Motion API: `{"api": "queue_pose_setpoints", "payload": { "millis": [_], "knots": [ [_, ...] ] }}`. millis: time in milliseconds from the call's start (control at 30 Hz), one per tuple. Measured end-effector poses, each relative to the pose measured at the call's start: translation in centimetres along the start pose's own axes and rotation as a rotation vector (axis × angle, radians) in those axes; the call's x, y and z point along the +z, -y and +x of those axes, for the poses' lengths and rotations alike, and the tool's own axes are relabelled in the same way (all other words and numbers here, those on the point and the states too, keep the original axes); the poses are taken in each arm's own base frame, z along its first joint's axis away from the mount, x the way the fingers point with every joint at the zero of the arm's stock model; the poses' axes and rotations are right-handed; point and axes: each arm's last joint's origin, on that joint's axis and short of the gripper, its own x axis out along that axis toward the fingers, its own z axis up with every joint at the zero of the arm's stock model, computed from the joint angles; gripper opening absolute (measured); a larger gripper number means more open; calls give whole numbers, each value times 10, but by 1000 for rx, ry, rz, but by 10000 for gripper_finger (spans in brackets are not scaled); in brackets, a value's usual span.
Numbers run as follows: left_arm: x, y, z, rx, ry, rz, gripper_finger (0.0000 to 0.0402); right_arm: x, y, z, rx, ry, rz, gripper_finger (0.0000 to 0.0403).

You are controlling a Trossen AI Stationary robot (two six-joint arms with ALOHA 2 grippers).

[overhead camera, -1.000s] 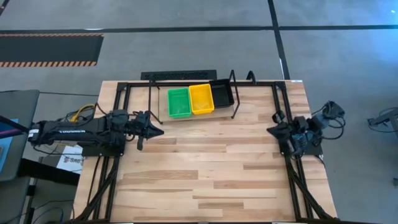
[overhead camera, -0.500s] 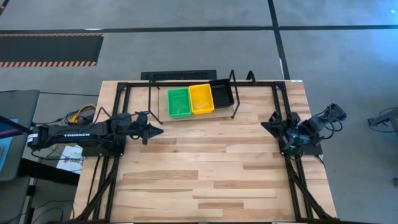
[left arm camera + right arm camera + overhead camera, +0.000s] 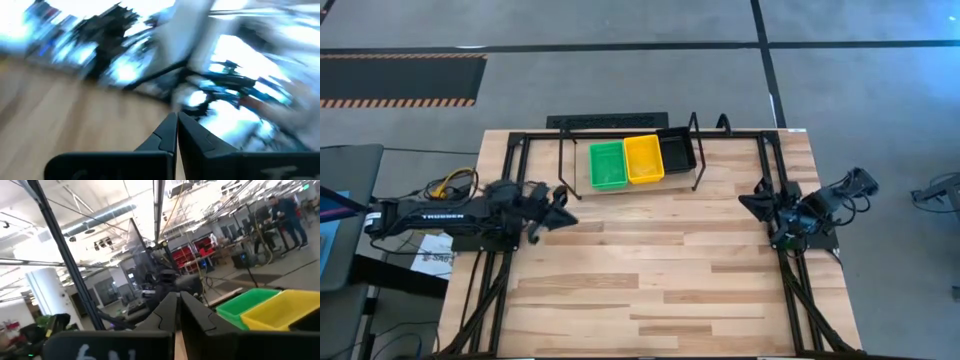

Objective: Stack baskets on shelf by color
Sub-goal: Return to Home Position

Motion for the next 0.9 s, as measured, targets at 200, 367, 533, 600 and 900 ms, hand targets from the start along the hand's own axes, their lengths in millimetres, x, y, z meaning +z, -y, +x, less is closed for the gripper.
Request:
{"api": "queue_pose_setpoints", "payload": {
  "millis": [200,367,533,600,900],
  "knots": [
    [-3,11,0,-216,-79,139,0,1,1,0,-3,7,-105,42],
    [-13,9,0,-162,-144,161,0,0,-1,1,40,-1,-139,43],
    [-15,14,-4,-208,-159,235,0,-4,-1,3,35,-29,-239,43],
    [-14,16,-8,-211,-155,250,0,-6,-1,5,27,-44,-260,43],
    [-15,24,-26,-224,-125,330,25,-15,2,12,-39,-100,-214,43]
  ]
}}
